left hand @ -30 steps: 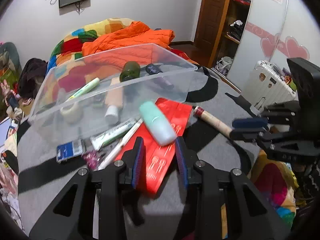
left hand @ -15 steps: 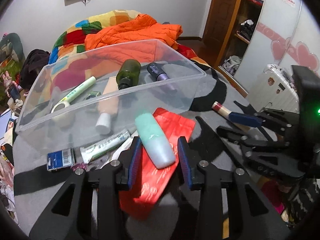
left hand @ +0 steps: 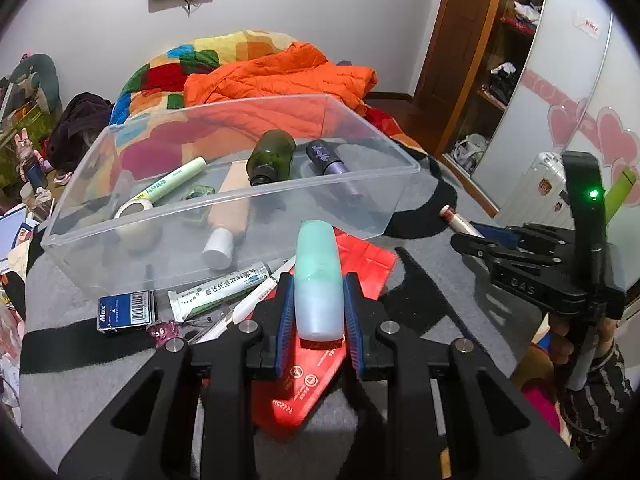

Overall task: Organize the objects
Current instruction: 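Grasp the mint bottle with the left gripper while the right grasps the red-capped cylinder, then carry both held items into the clear box and open both grippers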

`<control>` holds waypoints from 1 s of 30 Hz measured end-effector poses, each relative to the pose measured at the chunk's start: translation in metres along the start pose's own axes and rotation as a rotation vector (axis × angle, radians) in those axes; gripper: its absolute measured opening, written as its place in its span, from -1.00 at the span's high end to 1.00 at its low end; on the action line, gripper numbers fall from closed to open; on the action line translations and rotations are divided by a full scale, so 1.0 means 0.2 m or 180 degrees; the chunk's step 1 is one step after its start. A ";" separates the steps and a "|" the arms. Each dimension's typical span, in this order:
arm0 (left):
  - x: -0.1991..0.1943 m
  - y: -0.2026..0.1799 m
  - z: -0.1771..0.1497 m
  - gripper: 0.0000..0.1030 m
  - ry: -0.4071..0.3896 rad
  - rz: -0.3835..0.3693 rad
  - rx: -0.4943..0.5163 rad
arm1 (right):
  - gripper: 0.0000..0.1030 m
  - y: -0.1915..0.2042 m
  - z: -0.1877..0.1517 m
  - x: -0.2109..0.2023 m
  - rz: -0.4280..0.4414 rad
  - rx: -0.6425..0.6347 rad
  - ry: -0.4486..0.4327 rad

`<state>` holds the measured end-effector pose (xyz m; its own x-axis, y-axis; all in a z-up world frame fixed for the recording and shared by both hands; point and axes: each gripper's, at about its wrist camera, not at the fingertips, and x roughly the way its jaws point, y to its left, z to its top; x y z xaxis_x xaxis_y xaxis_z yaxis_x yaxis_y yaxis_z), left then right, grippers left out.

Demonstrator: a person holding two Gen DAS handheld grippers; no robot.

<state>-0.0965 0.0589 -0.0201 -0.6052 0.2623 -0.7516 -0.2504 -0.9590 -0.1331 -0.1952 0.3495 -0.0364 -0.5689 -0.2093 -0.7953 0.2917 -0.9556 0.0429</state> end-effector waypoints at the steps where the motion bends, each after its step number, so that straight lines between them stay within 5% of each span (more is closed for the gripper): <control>1: -0.01 0.00 0.00 0.53 -0.0017 0.0002 -0.0006 | 0.73 0.00 0.00 0.00 0.0013 -0.0003 -0.0001; 18: -0.27 0.06 0.09 0.53 -0.0491 0.0155 -0.0129 | 0.73 0.20 0.19 -0.31 0.0331 -0.0050 -0.0592; 30: -0.23 0.20 0.28 0.53 -0.0582 0.0486 -0.0264 | 0.73 0.40 0.45 -0.25 0.0564 -0.0130 -0.0650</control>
<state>-0.1210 0.0146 0.0465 -0.7598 0.1216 -0.6387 -0.0872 -0.9925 -0.0852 -0.2135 0.2656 0.0605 -0.6483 -0.4140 -0.6389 0.4289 -0.8920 0.1427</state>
